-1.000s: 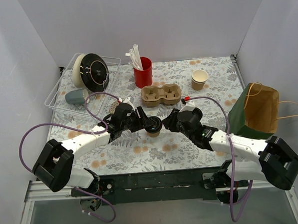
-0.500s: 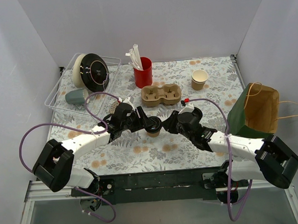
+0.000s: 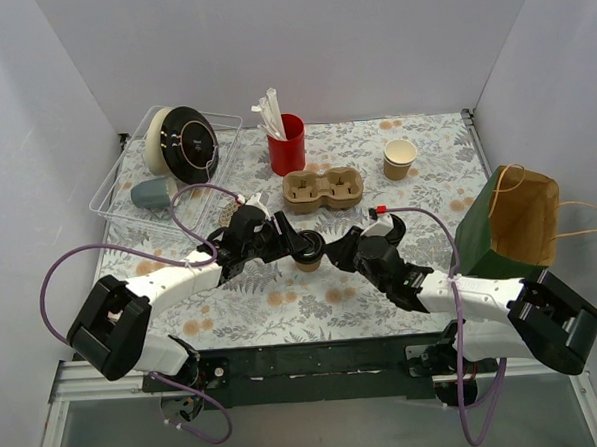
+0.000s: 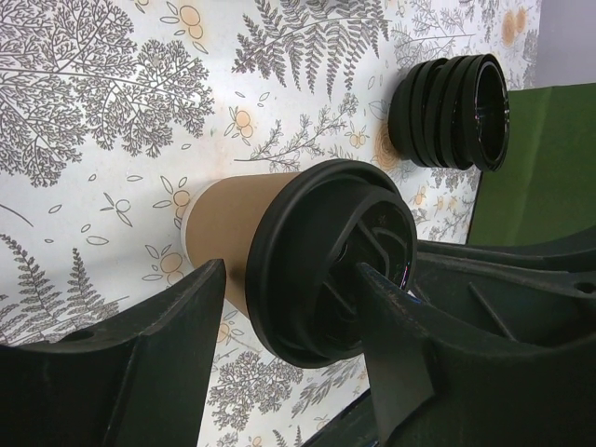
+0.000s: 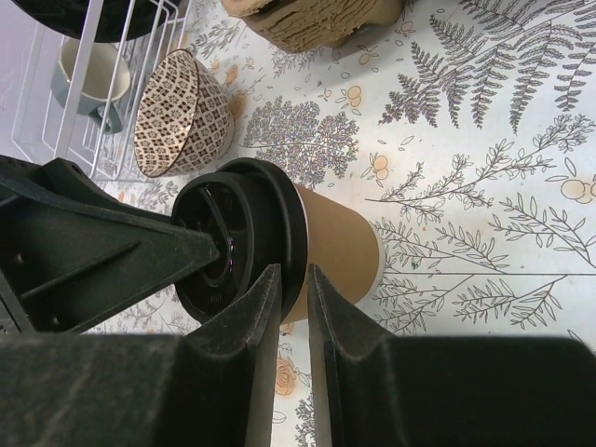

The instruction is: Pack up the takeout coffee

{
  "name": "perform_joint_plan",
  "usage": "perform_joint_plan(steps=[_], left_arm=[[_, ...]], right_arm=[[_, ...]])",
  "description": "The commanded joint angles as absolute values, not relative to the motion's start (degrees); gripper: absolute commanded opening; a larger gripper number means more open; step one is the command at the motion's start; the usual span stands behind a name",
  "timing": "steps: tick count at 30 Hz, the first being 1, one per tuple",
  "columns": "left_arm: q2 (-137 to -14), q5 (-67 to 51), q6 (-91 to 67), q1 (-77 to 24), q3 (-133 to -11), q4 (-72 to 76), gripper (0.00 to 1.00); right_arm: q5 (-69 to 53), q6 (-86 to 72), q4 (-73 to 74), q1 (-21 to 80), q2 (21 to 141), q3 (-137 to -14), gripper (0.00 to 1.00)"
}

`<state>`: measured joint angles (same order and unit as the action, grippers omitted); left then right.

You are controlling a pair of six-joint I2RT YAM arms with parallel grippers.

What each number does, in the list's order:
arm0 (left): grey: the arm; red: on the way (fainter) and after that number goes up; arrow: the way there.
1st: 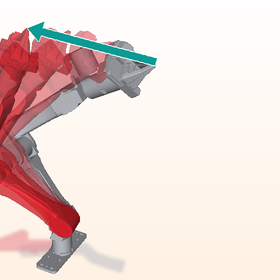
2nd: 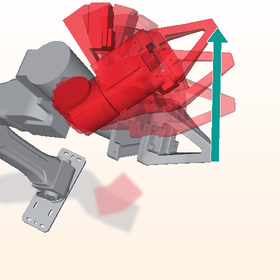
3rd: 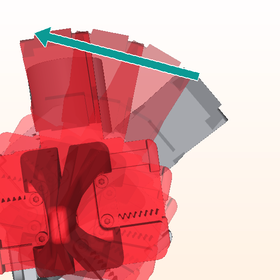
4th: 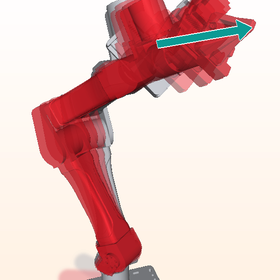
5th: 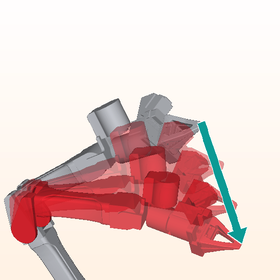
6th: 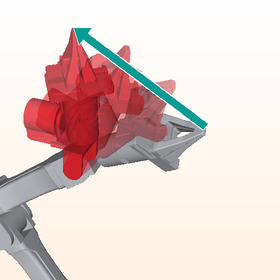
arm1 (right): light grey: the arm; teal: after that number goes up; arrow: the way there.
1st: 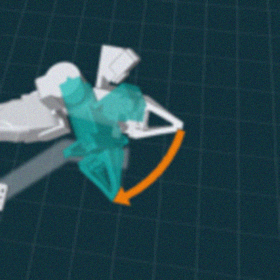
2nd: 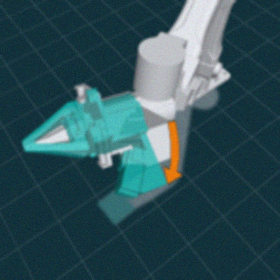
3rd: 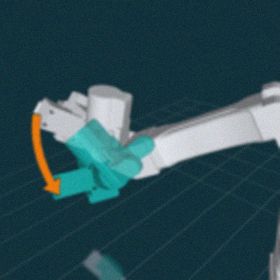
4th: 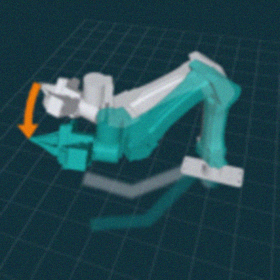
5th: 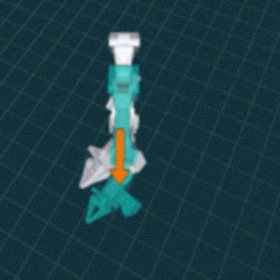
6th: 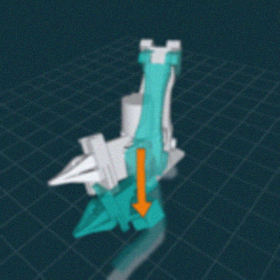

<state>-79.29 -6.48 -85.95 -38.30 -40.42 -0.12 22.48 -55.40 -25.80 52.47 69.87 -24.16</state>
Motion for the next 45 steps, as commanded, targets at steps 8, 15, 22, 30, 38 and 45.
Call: perform_joint_plan(steps=[8, 15, 22, 30, 38, 45], left_arm=[[-83.6, -3.6, -82.0, -39.0, -40.2, -12.9, 0.57], [-85.7, -3.1, -78.5, -38.8, -48.0, -16.1, 0.58], [-87.9, -4.6, -78.4, -38.8, -46.2, -14.0, 0.58], [-89.2, -5.5, -78.5, -38.8, -45.7, -12.8, 0.58], [-89.5, -6.2, -78.7, -38.8, -44.7, -12.2, 0.58], [-89.3, -6.4, -78.9, -38.8, -44.2, -11.8, 0.57]], right_arm=[[20.7, -52.6, -15.8, 55.1, 66.8, -24.4, 0.26], [24.5, -47.9, -10.6, 54.5, 64.4, -34.0, 0.34], [24.9, -44.7, -8.9, 50.8, 63.3, -34.0, 0.32], [19.9, -43.7, -8.5, 47.9, 65.3, -34.2, 0.32], [15.6, -44.5, -14.0, 44.9, 68.0, -32.2, 0.33], [14.2, -45.6, -14.4, 44.3, 70.5, -30.9, 0.30]])
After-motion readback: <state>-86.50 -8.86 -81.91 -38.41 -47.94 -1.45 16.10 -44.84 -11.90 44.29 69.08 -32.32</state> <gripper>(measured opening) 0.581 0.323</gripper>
